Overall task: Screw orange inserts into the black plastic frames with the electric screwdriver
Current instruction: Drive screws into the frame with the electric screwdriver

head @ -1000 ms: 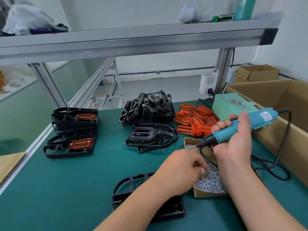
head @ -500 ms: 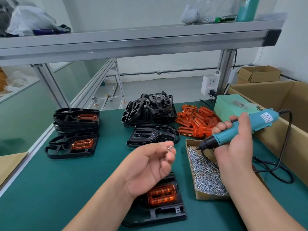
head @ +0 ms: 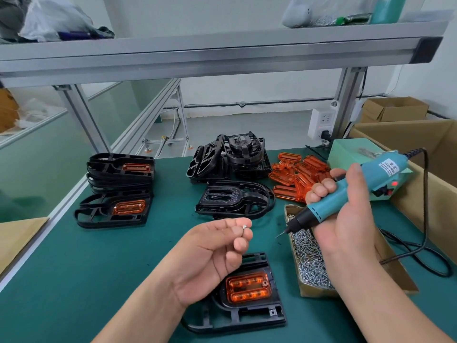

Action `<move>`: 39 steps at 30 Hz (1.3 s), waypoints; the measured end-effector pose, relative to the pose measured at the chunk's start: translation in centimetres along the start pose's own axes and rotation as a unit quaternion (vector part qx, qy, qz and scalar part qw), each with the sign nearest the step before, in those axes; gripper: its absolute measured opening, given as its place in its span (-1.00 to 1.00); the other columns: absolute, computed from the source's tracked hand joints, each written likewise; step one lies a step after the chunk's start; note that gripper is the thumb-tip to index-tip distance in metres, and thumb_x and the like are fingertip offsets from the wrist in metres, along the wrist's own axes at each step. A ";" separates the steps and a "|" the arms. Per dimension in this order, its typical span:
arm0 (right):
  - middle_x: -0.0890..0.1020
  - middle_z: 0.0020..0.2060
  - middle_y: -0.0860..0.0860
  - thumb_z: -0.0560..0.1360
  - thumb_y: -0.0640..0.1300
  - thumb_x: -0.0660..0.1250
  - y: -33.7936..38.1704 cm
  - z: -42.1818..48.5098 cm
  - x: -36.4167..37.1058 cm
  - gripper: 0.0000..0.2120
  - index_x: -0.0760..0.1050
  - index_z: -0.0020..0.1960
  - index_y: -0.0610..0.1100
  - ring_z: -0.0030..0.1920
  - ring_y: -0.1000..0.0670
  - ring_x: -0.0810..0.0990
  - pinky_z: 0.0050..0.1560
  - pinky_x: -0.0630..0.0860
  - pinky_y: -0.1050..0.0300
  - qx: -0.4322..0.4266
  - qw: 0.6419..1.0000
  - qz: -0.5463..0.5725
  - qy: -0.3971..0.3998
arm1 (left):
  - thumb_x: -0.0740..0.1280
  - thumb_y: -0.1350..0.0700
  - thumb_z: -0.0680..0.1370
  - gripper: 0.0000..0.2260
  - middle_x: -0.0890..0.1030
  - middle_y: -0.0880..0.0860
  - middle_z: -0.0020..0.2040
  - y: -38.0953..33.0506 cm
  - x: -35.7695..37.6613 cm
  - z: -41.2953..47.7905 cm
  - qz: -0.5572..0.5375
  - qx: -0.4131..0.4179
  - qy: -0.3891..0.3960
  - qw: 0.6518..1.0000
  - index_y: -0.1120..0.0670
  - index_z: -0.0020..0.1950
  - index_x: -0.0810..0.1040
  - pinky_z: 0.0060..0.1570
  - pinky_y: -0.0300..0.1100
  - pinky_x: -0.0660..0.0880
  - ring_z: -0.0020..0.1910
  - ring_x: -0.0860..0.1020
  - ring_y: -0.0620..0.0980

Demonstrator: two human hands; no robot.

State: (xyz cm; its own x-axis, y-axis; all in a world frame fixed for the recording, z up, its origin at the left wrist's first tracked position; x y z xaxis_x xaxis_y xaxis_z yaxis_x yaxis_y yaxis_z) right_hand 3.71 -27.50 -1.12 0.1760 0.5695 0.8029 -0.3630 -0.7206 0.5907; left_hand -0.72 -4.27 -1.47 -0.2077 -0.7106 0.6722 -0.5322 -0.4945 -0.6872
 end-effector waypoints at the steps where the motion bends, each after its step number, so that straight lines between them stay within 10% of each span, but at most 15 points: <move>1: 0.45 -0.29 0.02 0.67 0.09 0.39 0.0 -0.1 0.1 -0.73 0.51 0.02 -0.12 -0.30 0.05 0.45 -0.23 0.49 0.17 0.000 1.000 0.000 0.004 | 0.43 0.35 0.53 -0.82 0.61 0.20 -0.05 0.1 0.1 0.0 0.006 0.004 -0.001 1.000 0.26 0.10 0.74 -0.37 -0.28 0.56 -0.24 0.57 -0.04; 13: 0.42 -0.27 0.04 0.67 0.14 0.35 0.8 -1.7 1.9 -0.70 0.51 0.02 -0.10 -0.28 0.07 0.42 -0.21 0.46 0.20 0.010 0.998 0.046 0.046 | 0.50 0.22 0.52 -0.90 0.65 0.20 -0.07 0.9 0.9 -0.5 0.178 0.061 -0.052 0.981 0.14 0.01 0.74 -0.44 -0.29 0.47 -0.28 0.58 -0.04; 39: 0.44 -0.28 0.06 0.67 0.19 0.33 0.5 -3.0 3.0 -0.68 0.52 0.02 -0.07 -0.29 0.08 0.44 -0.20 0.50 0.20 0.014 0.995 0.029 0.097 | 0.47 0.30 0.54 -0.83 0.71 0.32 0.02 1.8 1.4 -0.7 0.159 0.038 -0.037 0.986 0.25 0.12 0.64 -0.35 -0.26 0.59 -0.14 0.74 0.09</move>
State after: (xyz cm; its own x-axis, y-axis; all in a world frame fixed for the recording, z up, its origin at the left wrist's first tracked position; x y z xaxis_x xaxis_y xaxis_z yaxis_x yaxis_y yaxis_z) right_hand 1.27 -24.97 1.32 -0.0259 0.5913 0.8060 -0.3416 -0.7630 0.5488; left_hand -2.49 -5.79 -1.60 -0.2919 -0.8688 0.3999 -0.3869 -0.2752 -0.8801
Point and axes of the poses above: each hand's wrist, its own z-axis towards the middle knuckle, its own x-axis out of the palm, y = z × x, the point moved 3 cm from there along z, towards the middle knuckle
